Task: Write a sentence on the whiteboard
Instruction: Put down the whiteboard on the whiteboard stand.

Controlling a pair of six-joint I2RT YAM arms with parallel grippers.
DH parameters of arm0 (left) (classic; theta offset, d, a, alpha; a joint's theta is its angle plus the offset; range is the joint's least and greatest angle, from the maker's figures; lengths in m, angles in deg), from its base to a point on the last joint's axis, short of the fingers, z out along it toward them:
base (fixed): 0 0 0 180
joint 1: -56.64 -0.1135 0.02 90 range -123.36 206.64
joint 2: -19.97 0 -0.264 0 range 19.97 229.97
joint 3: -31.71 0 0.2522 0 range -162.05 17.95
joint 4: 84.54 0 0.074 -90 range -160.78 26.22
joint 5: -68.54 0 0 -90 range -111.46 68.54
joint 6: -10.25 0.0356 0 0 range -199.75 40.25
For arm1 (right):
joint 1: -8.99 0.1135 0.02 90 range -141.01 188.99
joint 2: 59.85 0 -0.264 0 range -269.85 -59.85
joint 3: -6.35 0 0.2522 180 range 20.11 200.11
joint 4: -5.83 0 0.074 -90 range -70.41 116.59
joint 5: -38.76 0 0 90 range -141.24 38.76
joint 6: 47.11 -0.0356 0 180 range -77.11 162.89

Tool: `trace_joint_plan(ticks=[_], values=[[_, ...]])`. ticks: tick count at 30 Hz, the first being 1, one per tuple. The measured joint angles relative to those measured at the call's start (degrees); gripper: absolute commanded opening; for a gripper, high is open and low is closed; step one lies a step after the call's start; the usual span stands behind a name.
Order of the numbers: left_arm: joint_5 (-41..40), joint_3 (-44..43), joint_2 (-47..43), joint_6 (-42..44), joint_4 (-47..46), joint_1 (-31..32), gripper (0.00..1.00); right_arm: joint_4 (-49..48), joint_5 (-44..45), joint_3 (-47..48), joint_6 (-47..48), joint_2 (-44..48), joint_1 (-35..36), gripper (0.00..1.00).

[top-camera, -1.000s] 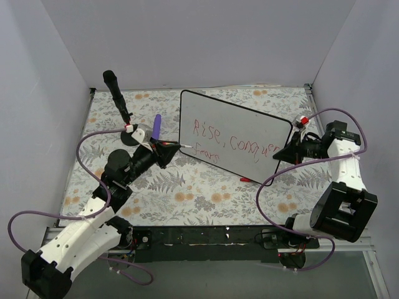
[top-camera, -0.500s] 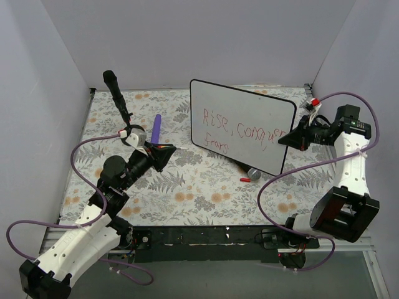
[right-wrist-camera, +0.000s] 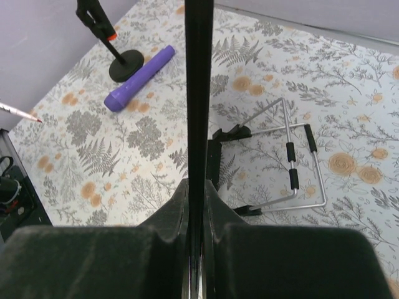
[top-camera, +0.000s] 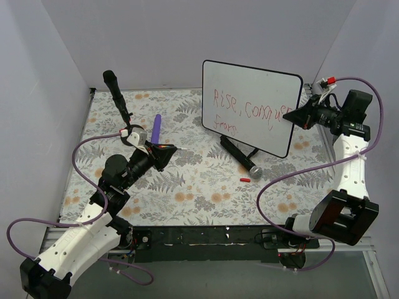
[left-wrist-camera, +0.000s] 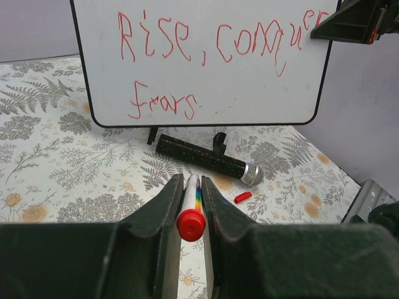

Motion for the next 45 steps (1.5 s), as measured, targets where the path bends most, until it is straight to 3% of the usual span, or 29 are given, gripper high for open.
trace_joint_plan(ticks=[9,14,24,45], values=[[-0.04,0.00,0.07,-0.39,0.00,0.00,0.00,-18.71,-0.02,-0.94,-15.63,-0.57,0.59,0.01],[-0.11,0.00,0.07,-0.42,0.02,0.00,0.00,-22.27,0.96,-2.93,-16.70,-0.81,0.63,0.01],[-0.20,0.00,0.07,-0.44,0.33,0.00,0.00,-27.32,1.97,-15.72,-18.49,-0.22,-3.02,0.01],[0.04,0.22,0.09,-1.99,0.72,0.00,0.00,-43.87,1.20,-17.66,-28.70,-2.38,-3.50,0.01]])
